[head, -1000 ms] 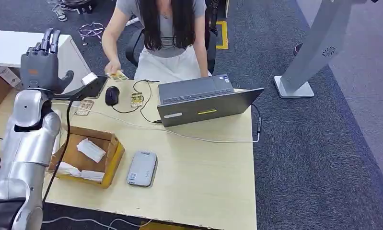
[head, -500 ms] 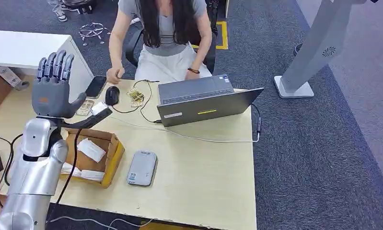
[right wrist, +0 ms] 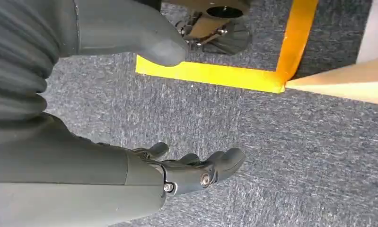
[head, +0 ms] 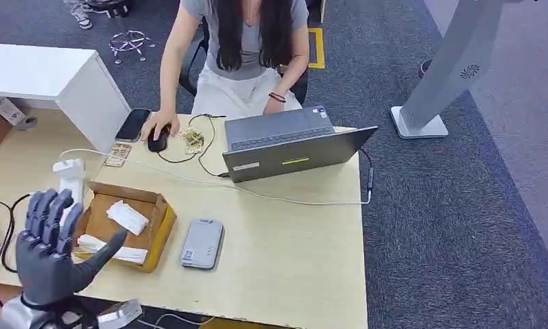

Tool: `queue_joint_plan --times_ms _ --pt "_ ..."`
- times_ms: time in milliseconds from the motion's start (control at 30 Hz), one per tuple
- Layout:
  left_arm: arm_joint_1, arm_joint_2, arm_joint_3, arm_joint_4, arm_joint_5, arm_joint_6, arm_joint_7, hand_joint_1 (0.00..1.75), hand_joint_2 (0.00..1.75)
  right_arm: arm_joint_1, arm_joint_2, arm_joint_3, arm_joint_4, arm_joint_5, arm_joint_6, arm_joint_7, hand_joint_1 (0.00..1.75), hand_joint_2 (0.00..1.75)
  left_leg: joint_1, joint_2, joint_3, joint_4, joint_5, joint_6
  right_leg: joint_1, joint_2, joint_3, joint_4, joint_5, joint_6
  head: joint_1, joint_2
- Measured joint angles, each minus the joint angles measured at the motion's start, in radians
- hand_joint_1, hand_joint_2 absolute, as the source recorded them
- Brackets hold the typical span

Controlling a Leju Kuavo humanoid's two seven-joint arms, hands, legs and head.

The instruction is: Pass the card to the sensor for recognition and then transmit it.

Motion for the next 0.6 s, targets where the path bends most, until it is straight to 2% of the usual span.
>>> queue_joint_plan --times_ms 67,167,300,467,533,567,600 --pt "0.044 -0.015 0.029 -0.071 0.042 0.001 0.000 0.00 1.75 -0.002 0.000 -0.008 0.000 -0.005 -0.004 -0.008 0.00 1.75 0.000 -0.007 0.000 0.000 0.000 0.000 0.000 -0.007 0.003 0.000 -0.001 0.000 0.000 0.000" --pt "0.161 -0.055 0.078 -0.219 0.149 0.002 0.000 0.00 1.75 -0.009 0.000 -0.024 0.000 -0.014 -0.010 -0.018 0.00 1.75 0.000 -0.003 0.003 0.000 -0.002 -0.001 0.000 -0.004 0.003 0.000 -0.001 -0.001 -0.001 0.000" --pt "0.187 -0.090 0.159 -0.321 0.279 0.001 0.000 0.00 1.75 -0.013 0.000 -0.040 0.000 -0.020 -0.011 -0.029 0.00 1.75 0.001 -0.008 0.003 0.000 0.000 0.000 0.001 -0.009 0.005 0.000 -0.001 -0.002 -0.001 0.000" --pt "0.164 -0.137 0.223 -0.413 0.372 0.001 -0.001 0.00 1.75 -0.013 0.000 -0.052 0.000 -0.024 -0.015 -0.035 0.00 1.75 0.001 -0.008 0.003 0.000 0.001 -0.001 0.001 -0.009 0.006 0.001 -0.001 -0.002 0.000 0.000" --pt "0.171 -0.165 0.245 -0.428 0.493 -0.001 -0.001 0.00 1.75 -0.013 0.002 -0.060 0.000 -0.031 -0.030 -0.035 0.00 1.75 0.001 -0.008 0.004 0.000 0.001 -0.001 0.001 -0.009 0.007 0.001 -0.001 -0.002 0.000 0.000" --pt "0.174 -0.183 0.254 -0.429 0.591 -0.037 -0.001 0.00 0.00 -0.013 0.003 -0.065 0.000 -0.034 -0.036 -0.034 0.00 1.75 0.000 -0.008 0.005 0.000 0.001 -0.001 0.001 -0.008 0.007 0.001 -0.001 -0.002 -0.001 0.000" --pt "0.156 -0.214 0.281 -0.413 0.728 -0.113 -0.001 0.00 0.00 -0.010 0.003 -0.068 0.000 -0.035 -0.037 -0.033 0.00 1.75 0.000 -0.008 0.005 0.000 0.001 -0.001 0.000 -0.009 0.007 0.000 -0.001 -0.002 0.000 0.000"
